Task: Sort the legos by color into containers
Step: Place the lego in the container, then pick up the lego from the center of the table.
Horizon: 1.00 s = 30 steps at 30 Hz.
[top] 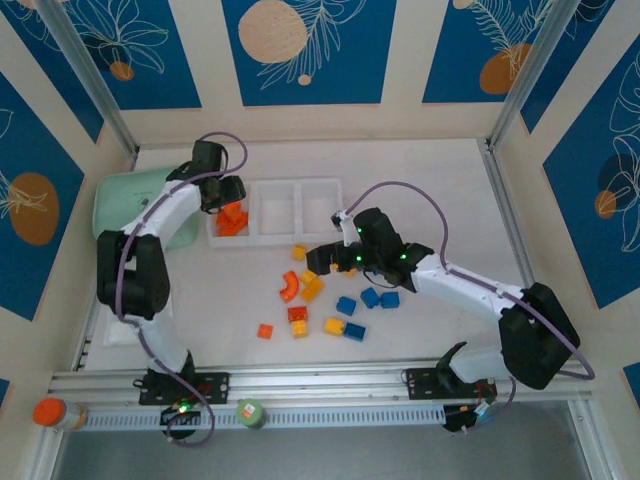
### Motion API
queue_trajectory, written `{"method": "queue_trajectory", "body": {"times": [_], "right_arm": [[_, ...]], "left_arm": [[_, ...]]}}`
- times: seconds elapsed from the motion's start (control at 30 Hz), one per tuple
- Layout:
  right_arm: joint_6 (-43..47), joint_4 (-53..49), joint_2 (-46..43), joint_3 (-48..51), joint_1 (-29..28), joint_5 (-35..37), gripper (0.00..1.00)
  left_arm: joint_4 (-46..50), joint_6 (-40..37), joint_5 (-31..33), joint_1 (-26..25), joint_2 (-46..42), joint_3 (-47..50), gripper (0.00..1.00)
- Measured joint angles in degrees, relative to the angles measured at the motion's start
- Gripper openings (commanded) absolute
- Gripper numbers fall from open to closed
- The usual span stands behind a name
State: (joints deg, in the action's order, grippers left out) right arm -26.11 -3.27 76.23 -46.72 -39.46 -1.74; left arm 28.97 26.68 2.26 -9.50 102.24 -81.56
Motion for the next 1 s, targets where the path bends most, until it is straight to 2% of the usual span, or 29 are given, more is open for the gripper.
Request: {"method": "queue_trajectory", "body": {"times": [0.23,0.57,0.67,0.8,1.0], "right_arm": [[-0.09,-1.77,-4.17,4.39,1.20,0.20,0.99],[-1.14,-3.39,-5.29,10.64,1.36,-0.22,0.99],[-1.18,-3.30,-5.31,12.09,1.36,-0.35,0.99],[-1.33,-1.62,-5.31,14.86,1.36,-1.38,0.99],[-1.29,1.88,-6.97,17.86,1.36,-2.01,0.99]], "left_arm": [[-1.51,0.44,-4.07,-2.89,-12.46,9.84,0.66],[0.63,4.13,-3.67,-19.45,-24.68,23.10,0.69],[0.63,7.13,-2.97,-24.13,-26.27,26.40,0.71],[0.66,11.30,-1.36,-29.40,-26.29,29.29,0.79],[0.50,15.63,-0.11,-34.36,-22.88,29.66,0.84]]}}
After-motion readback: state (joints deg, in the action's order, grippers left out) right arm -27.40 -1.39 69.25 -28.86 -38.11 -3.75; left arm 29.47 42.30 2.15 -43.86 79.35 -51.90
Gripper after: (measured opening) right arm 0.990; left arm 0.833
